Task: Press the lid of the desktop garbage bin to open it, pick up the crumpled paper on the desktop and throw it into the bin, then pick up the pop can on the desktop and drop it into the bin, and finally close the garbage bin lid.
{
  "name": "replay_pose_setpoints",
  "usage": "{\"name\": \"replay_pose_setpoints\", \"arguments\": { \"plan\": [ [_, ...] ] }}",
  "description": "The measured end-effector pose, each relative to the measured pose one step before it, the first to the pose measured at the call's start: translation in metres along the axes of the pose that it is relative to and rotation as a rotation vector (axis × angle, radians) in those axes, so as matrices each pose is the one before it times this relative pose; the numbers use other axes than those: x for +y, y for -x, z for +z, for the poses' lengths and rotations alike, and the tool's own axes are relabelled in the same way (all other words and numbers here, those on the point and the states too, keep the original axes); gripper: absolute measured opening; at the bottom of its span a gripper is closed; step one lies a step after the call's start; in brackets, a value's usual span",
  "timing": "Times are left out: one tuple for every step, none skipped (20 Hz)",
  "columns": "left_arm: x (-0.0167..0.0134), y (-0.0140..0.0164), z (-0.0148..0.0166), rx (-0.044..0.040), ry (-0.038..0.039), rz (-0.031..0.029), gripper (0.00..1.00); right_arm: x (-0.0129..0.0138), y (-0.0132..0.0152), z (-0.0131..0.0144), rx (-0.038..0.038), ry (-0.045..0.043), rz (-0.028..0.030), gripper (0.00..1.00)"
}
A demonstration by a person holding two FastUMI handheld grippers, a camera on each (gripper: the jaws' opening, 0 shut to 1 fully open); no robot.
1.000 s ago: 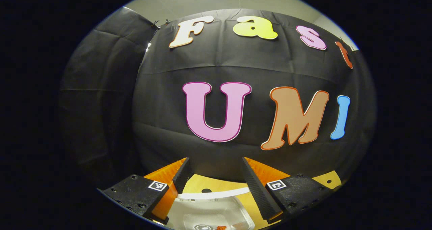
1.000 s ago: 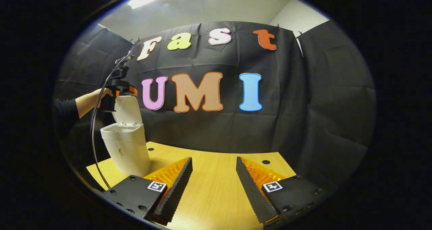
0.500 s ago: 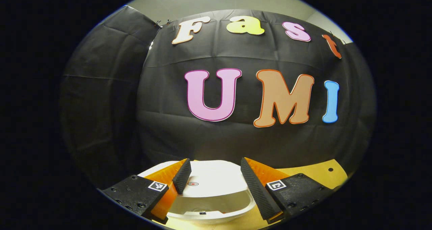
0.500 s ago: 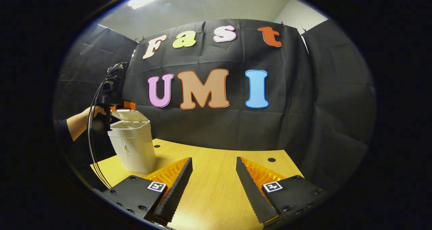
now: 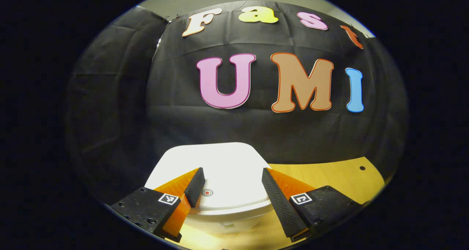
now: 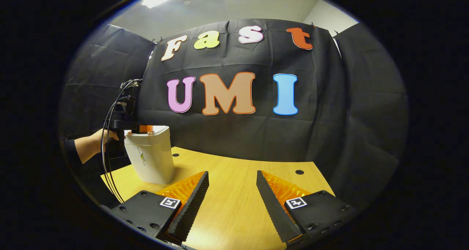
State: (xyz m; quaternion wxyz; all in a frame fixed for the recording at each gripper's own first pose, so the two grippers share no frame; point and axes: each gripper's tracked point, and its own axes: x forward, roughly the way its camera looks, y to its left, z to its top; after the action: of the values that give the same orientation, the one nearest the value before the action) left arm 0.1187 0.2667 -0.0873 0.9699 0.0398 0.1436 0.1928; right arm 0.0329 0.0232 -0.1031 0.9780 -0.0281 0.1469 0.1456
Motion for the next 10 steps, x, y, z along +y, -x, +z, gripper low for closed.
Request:
{"name": "replay_pose_setpoints", "arguments": {
  "plan": [
    [0.00185,-0.00227,-0.00477,0.0101,0.00089,0.00604,0.93,-0.00075,0.00034,-0.00206,0.00291,-0.00096,-0.00023,0.89],
    [-0.00009,-0.00128,0.00125,-0.0025,0.01329,0.00542,0.94,0.00035,-0.00066,-0.00034,0.00271,-0.00393,0.00014,0.89],
    [0.00072,0.00258,-0.00245,0.00566,0.02142,0.00206,0.94,-0.00031,0.00036,0.00019,0.00145,-0.00435,0.00029,0.89],
    [-0.00048,-0.00044,-0.00119,0.00495,0.02303,-0.0015,0.94,0.00112,-0.00041,-0.0017,0.00194,-0.00356,0.00081,0.89],
    [-0.00011,0.00199,-0.00125,-0.00307,0.01863,-0.00843,0.95,0.00173,-0.00131,-0.00167,0.00268,-0.00169,0.00286,0.89],
    [-0.00138,-0.00017,-0.00311,-0.0053,0.02247,-0.01535,0.95,0.00112,-0.00163,-0.00178,0.00562,0.00045,0.00208,0.89],
    [-0.00046,0.0007,0.00409,-0.01424,-0.00467,-0.01662,0.96,0.00184,-0.00029,-0.00284,0.00597,-0.0004,0.00426,0.89],
    [-0.00097,0.00085,-0.00079,-0.00188,-0.00883,-0.01572,0.96,0.00275,-0.00073,-0.00073,0.00361,-0.00151,0.00731,0.89],
    [0.00043,0.00164,0.00514,-0.02338,-0.00416,-0.01062,0.95,0.00315,-0.00005,0.0024,-0.00339,0.00035,0.00666,0.89],
    [0.00082,0.00018,0.00733,-0.02797,0.00205,-0.0063,0.94,0.00164,0.00076,0.00512,-0.01014,0.00263,0.00022,0.89]
  ]
}}
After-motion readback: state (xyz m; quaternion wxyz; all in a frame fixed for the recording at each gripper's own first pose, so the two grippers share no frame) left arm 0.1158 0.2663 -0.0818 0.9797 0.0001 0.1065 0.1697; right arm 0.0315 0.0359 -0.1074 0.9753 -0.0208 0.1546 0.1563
